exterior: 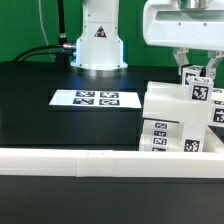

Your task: Assemble chair

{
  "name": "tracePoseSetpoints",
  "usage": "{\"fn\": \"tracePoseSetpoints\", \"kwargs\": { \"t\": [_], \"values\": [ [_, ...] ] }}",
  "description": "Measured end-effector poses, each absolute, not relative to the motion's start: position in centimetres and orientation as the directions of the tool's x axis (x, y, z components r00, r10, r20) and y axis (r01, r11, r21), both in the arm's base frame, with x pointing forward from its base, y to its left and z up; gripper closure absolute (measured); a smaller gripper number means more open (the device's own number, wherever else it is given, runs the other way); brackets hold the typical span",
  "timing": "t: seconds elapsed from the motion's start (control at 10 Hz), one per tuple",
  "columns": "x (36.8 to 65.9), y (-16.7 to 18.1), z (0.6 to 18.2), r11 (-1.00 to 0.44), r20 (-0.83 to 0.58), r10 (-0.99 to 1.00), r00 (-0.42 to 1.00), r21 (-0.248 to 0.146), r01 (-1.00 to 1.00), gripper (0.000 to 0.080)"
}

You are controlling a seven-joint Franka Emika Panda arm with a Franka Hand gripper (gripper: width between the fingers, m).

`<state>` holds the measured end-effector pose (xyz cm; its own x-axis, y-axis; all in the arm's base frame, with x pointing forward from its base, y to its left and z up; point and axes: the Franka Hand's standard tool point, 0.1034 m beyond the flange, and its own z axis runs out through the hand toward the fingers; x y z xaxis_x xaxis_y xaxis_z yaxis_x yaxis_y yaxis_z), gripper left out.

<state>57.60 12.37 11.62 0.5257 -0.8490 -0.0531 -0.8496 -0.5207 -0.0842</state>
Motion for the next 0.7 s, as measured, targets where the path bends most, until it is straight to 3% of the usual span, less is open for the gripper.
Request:
{"fn": "tracePoseSetpoints", "kwargs": {
  "t": [0.5,0.7],
  "values": [
    [57.56,12.68,11.61,-0.224,-0.106,-0.967,0.231,-0.069,-0.972,0.0515],
    [57.54,12.65,11.60,-0.280,-0.105,-0.952,0.286,-0.074,-0.957,0.0507]
  ]
}}
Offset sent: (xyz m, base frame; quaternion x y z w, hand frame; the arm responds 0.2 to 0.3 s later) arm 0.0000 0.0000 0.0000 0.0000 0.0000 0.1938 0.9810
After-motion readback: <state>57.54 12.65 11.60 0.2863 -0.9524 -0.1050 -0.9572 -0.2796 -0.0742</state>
